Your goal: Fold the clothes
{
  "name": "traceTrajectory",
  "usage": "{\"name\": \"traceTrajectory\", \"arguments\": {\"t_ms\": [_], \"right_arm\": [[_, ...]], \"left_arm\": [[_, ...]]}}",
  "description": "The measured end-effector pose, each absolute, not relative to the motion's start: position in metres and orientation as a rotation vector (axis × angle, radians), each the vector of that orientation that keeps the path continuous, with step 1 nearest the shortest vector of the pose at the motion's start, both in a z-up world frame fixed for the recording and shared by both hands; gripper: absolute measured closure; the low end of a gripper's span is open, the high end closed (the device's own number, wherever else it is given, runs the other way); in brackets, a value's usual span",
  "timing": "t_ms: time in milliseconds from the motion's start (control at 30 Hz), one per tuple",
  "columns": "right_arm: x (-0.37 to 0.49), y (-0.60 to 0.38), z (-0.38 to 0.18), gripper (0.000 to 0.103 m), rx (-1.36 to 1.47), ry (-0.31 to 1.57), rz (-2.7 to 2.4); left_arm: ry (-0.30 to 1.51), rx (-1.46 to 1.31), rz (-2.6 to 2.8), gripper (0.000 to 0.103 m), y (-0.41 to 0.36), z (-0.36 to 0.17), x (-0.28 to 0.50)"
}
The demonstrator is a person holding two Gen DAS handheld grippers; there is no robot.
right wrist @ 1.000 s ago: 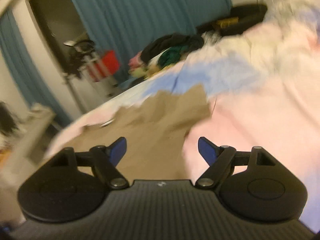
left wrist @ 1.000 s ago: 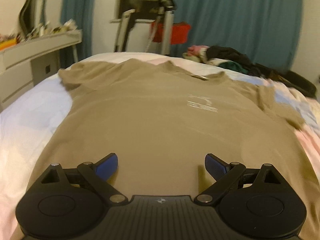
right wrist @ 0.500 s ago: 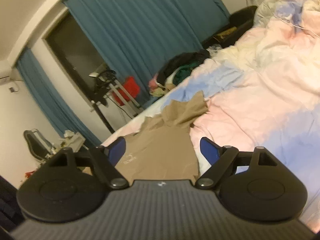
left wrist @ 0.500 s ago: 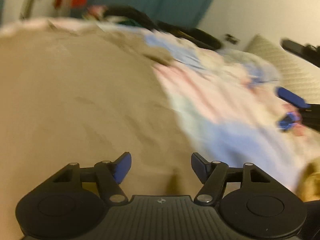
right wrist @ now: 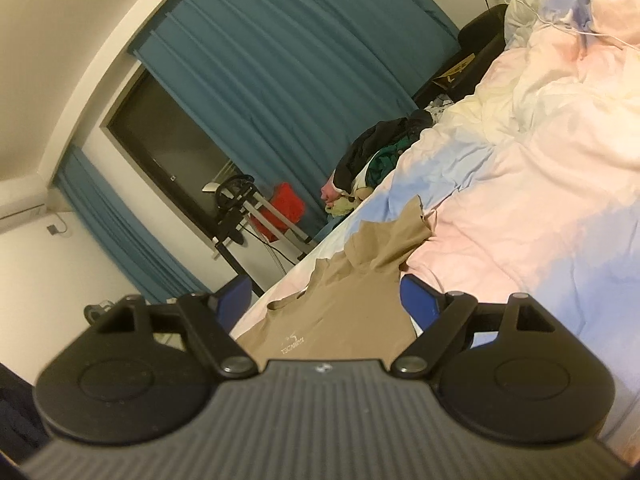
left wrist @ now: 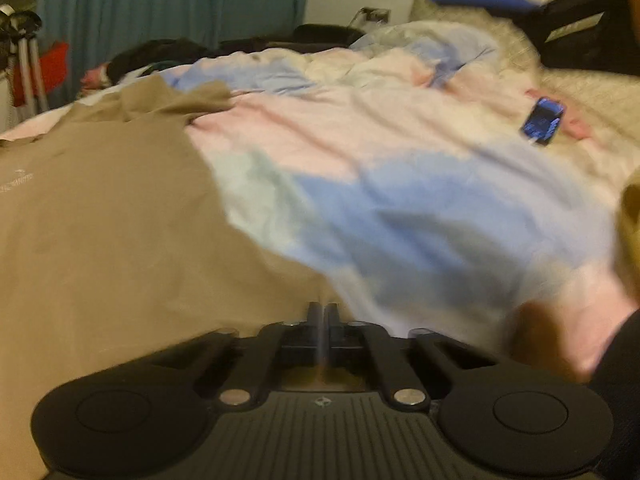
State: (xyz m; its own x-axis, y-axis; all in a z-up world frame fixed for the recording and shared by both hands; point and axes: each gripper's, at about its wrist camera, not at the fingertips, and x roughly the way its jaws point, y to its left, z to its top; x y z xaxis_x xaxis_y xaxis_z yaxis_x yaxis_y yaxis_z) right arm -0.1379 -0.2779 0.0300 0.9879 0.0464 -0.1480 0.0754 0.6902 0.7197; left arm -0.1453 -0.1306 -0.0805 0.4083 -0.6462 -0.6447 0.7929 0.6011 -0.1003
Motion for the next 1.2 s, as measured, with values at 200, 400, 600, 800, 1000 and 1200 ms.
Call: {"name": "traceTrajectory", "arguments": {"t_ms": [200,400,600,800,1000,1200], "right_arm": [[-0.139,-0.281,0.03,0.019,0.819,0.135,-0.014],[-0.134,-0.277,0.031,0.019,0.802,0.153,0.02],[-0.112,-0.273,0.028,0.019,0.821,0.197,0.064],[-0.014,-0.284,0.006,0.019,0.936,0.393,0.078],[0.125,-0.314,-0.061,0.02,0.939,0.503,0.061],[0.2,-0.333,-0.126,0.021,0.914,0.479,0.005]], "left_arm": [[0.758,0.194,-1.018,0.103,-0.129,-0.076,-0.156],[0.756,0.248,-1.029,0.078,-0.128,-0.07,-0.162],[0.752,0.219,-0.758,0.025,-0.077,-0.045,-0.121],[0.702,-0.026,-0.505,0.013,-0.002,-0.039,-0.057],[0.623,-0.238,-0.275,0.012,0.067,-0.037,0.003],[0.546,-0.182,-0.149,0.009,0.077,-0.054,0.033]]}}
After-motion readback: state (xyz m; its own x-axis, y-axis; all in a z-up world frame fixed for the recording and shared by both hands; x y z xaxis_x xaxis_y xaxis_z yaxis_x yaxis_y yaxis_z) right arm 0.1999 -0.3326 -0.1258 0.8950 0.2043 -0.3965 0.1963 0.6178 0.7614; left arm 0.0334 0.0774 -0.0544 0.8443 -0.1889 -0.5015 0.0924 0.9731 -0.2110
